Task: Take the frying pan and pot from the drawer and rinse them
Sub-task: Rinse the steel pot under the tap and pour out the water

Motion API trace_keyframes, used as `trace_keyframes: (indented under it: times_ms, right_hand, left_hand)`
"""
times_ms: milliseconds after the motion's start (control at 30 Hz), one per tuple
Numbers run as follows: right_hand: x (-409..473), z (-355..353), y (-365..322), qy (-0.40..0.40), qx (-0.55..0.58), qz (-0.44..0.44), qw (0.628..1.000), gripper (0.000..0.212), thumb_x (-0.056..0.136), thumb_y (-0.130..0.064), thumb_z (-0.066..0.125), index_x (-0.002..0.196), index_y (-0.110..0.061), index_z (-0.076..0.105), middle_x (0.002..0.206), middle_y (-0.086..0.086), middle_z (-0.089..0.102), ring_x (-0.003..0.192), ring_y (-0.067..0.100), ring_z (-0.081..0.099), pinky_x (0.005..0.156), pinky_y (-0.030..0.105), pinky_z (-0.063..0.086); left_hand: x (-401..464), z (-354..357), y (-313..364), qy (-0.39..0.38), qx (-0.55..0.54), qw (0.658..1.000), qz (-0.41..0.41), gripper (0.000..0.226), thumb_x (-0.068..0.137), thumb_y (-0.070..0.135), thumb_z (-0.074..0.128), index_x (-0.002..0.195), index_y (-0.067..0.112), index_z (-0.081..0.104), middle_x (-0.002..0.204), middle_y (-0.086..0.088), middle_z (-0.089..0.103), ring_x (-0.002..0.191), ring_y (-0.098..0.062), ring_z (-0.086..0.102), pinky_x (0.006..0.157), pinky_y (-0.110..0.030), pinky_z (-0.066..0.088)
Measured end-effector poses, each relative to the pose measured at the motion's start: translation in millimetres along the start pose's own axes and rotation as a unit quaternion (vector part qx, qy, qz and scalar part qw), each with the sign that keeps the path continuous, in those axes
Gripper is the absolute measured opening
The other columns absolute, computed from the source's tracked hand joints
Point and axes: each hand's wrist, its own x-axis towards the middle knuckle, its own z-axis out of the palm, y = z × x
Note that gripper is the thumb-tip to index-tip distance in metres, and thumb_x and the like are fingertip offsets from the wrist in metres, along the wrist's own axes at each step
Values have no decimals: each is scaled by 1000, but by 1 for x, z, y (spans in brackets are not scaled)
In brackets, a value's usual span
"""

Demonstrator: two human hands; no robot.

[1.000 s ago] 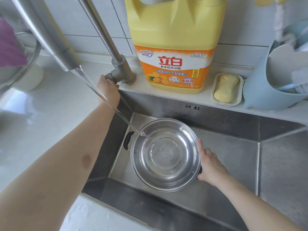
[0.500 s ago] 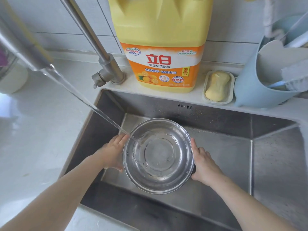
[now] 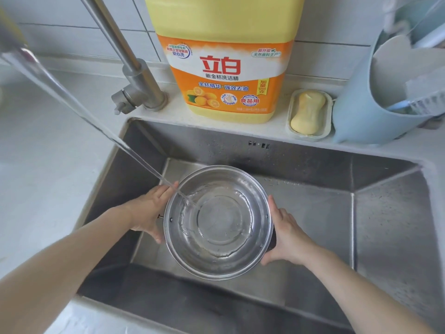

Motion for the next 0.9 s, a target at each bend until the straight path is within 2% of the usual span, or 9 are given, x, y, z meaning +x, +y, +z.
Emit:
trace_keyframes:
  times_ms: [67,200,267,333,467,600,733,800,900]
  right_hand:
    - [-1,-2,-1,-9,9,-2,1000,162,47,-49,94,137,-45,-41,140,-2,25,135,16,23,109,31,32]
    - [-2,1,-2,-6,26,8,1000,162,47,-46,95,138,-48,-39,140,-1,26,137,17,23,111,35,33]
    - [-2,0,-4,-4,35,11,999,162,45,-44,96,136,-53,-38,136,-2,28,134,17,28,110,37,35]
    - [-3,-3,-7,2,53,9,999,160,44,-39,97,127,-64,-37,128,-3,29,125,15,33,106,37,38]
    - [-4,-4,-10,11,73,8,997,156,42,-32,97,120,-74,-32,121,-5,30,121,16,36,105,38,40]
    - [-4,-5,-12,10,78,6,997,155,42,-32,97,117,-76,-31,121,-7,29,121,14,37,104,33,39]
    - [-8,-14,-16,4,74,-10,997,152,43,-28,98,106,-83,-28,121,-4,31,114,13,38,101,29,39]
    - [-12,-23,-19,-18,69,-6,997,152,42,-31,98,114,-79,-28,128,-2,31,119,14,38,105,29,37]
    - [-22,-38,-23,-63,70,-2,996,158,39,-39,98,141,-58,-21,140,-3,31,131,13,35,110,24,31]
  left_hand:
    - [-2,5,0,11,-23,1000,7,163,45,55,91,135,39,-43,158,8,-8,149,-16,-6,122,-37,19]
    - [0,14,-1,17,-65,998,16,160,44,56,92,129,49,-43,157,13,-13,149,-19,-4,121,-40,18]
    - [-1,16,-2,21,-103,994,25,159,43,52,94,132,51,-38,154,20,-14,148,-21,4,120,-40,23]
    - [-3,18,-1,22,-147,988,32,159,45,43,96,140,46,-32,152,22,-14,147,-19,9,119,-35,23]
    - [-3,20,0,27,-178,983,37,160,45,38,97,146,38,-28,153,16,-11,146,-17,10,118,-28,20]
    - [-8,27,-1,40,-195,979,34,156,47,32,98,140,47,-26,154,12,-9,143,-16,18,112,-21,25]
    - [-16,28,-2,30,-190,981,32,155,45,36,97,138,52,-26,152,11,-3,138,-15,26,110,-20,29]
    - [-24,18,-2,11,-181,983,28,157,42,41,97,143,52,-24,151,14,0,137,-16,29,112,-26,32]
    - [-46,-17,1,-30,-140,989,19,155,43,44,95,148,45,-18,145,17,8,135,-18,33,111,-32,35]
